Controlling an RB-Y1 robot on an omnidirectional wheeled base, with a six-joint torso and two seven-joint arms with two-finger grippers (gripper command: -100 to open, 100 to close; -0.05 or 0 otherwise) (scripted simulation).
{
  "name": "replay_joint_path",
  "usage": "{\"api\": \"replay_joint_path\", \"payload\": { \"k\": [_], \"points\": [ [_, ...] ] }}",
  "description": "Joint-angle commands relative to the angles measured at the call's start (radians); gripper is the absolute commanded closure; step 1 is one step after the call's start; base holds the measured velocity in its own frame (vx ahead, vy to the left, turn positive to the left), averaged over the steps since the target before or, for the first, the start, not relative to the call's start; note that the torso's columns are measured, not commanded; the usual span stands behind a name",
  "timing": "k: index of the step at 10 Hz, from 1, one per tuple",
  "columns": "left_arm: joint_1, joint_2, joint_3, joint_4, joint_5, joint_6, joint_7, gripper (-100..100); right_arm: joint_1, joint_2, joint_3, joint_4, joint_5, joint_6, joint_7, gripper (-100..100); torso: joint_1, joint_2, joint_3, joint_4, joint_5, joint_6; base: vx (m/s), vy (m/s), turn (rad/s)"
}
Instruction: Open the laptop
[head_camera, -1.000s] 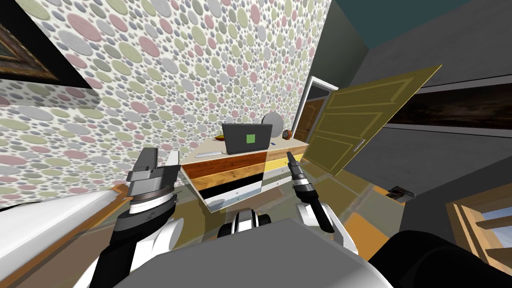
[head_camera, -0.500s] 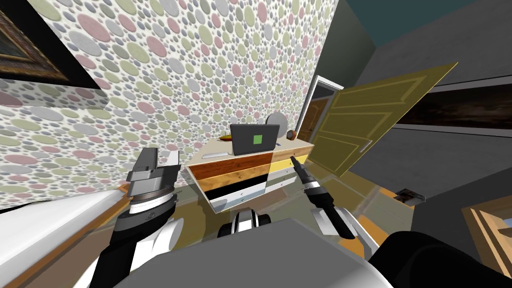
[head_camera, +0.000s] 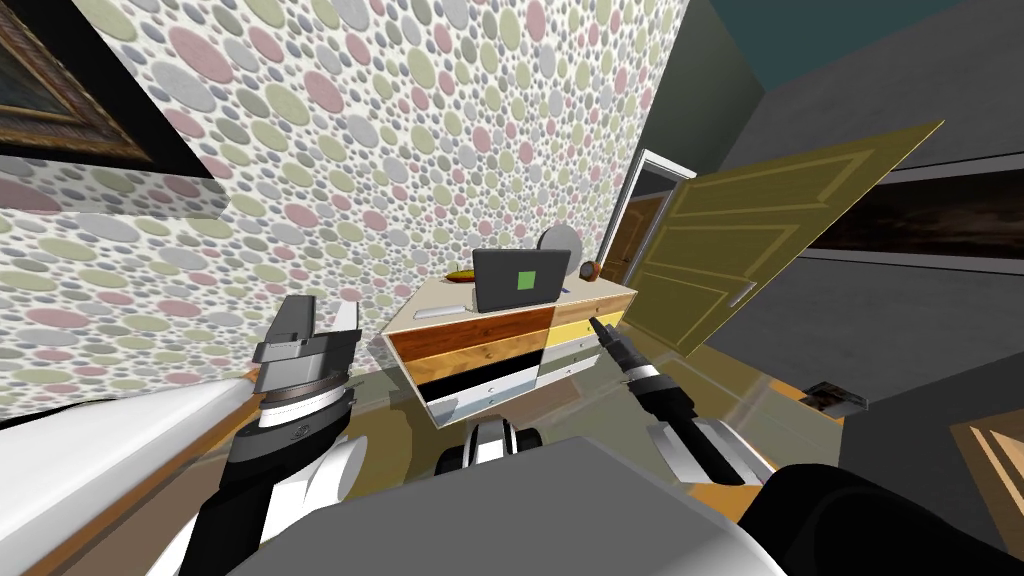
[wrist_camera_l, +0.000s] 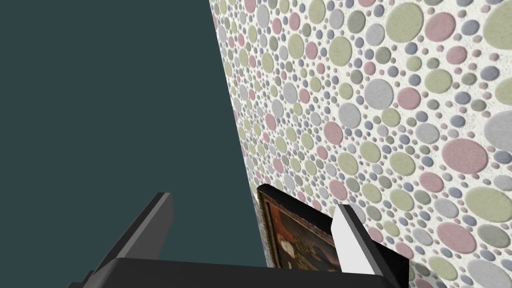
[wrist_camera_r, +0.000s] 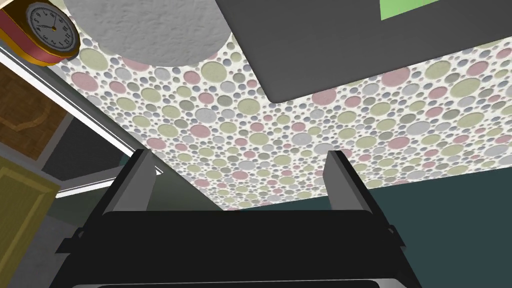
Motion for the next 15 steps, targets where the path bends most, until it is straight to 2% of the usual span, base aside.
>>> {"api": "replay_joint_path", "payload": {
  "k": [1,4,5,7,9,10,12,15],
  "points": [
    [0.000,0.000,0.000,0.000,0.000,0.000,0.000,0,0.049,-0.051,-0.059,-0.003,0.015,0.023,0.011,-100,0.001,0.000,0.000,0.000,0.001,0.000,0.026,0.091,-0.001],
    [0.000,0.000,0.000,0.000,0.000,0.000,0.000,0,0.126,-0.154,-0.155,-0.002,0.049,0.078,0.038,-100,0.001,-0.001,-0.001,0.000,0.000,0.000,0.046,0.147,0.034],
    [0.000,0.000,0.000,0.000,0.000,0.000,0.000,0,0.126,-0.154,-0.165,-0.002,0.049,0.078,0.038,-100,0.004,-0.003,-0.002,-0.001,0.001,0.000,0.074,0.131,0.001],
    [0.000,0.000,0.000,0.000,0.000,0.000,0.000,0,0.176,-0.225,-0.236,0.001,0.072,0.114,0.056,-100,-0.005,0.000,0.000,0.000,-0.001,0.000,0.036,0.108,0.041],
    [0.000,0.000,0.000,0.000,0.000,0.000,0.000,0,0.221,-0.292,-0.300,0.006,0.092,0.148,0.072,-100,0.002,-0.001,0.000,0.000,0.001,0.000,0.053,0.185,0.046],
    [0.000,0.000,0.000,0.000,0.000,0.000,0.000,0,0.221,-0.296,-0.304,0.006,0.092,0.148,0.072,-100,0.003,-0.001,-0.001,0.000,0.001,0.000,0.046,0.154,0.009],
    [0.000,0.000,0.000,0.000,0.000,0.000,0.000,0,0.262,-0.359,-0.370,0.012,0.111,0.179,0.088,-100,-0.002,0.000,0.000,0.000,-0.001,0.000,0.041,0.166,0.043],
    [0.000,0.000,0.000,0.000,0.000,0.000,0.000,0,0.317,-0.458,-0.461,0.024,0.137,0.221,0.109,-100,0.002,-0.001,-0.001,0.000,0.001,0.000,0.063,0.225,0.057]
  ]
}}
